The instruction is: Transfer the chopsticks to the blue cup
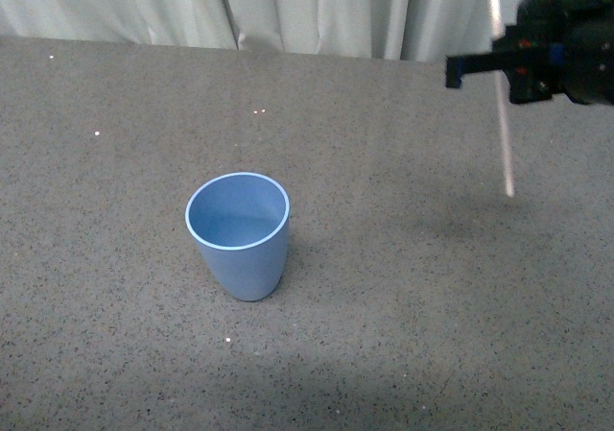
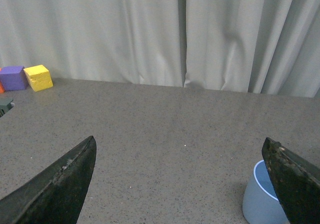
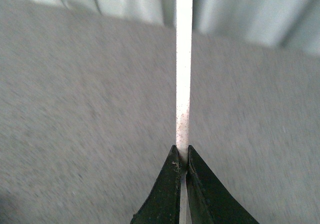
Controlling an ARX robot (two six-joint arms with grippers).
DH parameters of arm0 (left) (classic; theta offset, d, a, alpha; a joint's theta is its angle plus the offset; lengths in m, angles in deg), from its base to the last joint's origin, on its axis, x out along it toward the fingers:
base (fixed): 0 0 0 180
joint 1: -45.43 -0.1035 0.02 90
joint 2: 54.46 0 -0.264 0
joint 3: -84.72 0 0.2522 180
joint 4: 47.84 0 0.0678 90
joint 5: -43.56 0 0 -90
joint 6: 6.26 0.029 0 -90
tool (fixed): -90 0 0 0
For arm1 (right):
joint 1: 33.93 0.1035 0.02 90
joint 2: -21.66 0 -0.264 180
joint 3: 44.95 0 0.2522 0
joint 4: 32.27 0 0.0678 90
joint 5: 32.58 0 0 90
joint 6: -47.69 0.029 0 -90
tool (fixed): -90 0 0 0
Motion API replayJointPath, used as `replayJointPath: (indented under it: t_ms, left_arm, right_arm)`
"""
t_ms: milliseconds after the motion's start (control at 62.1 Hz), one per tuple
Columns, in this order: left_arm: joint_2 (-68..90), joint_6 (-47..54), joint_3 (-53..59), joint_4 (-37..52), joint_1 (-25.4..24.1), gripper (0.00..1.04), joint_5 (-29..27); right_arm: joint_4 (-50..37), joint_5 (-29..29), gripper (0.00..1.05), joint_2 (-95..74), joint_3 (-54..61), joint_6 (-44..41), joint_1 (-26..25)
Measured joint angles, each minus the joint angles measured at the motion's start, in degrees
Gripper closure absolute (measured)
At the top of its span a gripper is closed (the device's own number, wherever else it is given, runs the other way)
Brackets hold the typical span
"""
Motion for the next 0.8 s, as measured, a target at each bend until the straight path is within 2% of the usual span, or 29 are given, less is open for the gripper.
replayJointPath:
  t_ms: [145, 370, 515, 805]
  left_arm:
    - [0.0, 0.0, 0.0, 0.0, 0.0, 0.07, 0.0]
    - [0.0, 0.0, 0.0, 0.0, 0.0, 0.07, 0.0]
    - [0.0, 0.0, 0.0, 0.0, 0.0, 0.07, 0.0]
    - [0.0, 0.02, 0.0, 0.0, 0.0, 0.07, 0.0]
  right_arm:
    - [-10.45, 7.74, 1.04, -1.25, -0.61, 1.03, 4.24]
    - [-13.57, 18.78, 1.04, -6.6, -5.03, 5.7, 8.79]
    - [-13.57, 22.23, 1.04, -9.68, -8.39, 7.26, 10.47]
    - [-13.03, 24.81, 1.04, -15.06, -10.6, 8.28, 12.11]
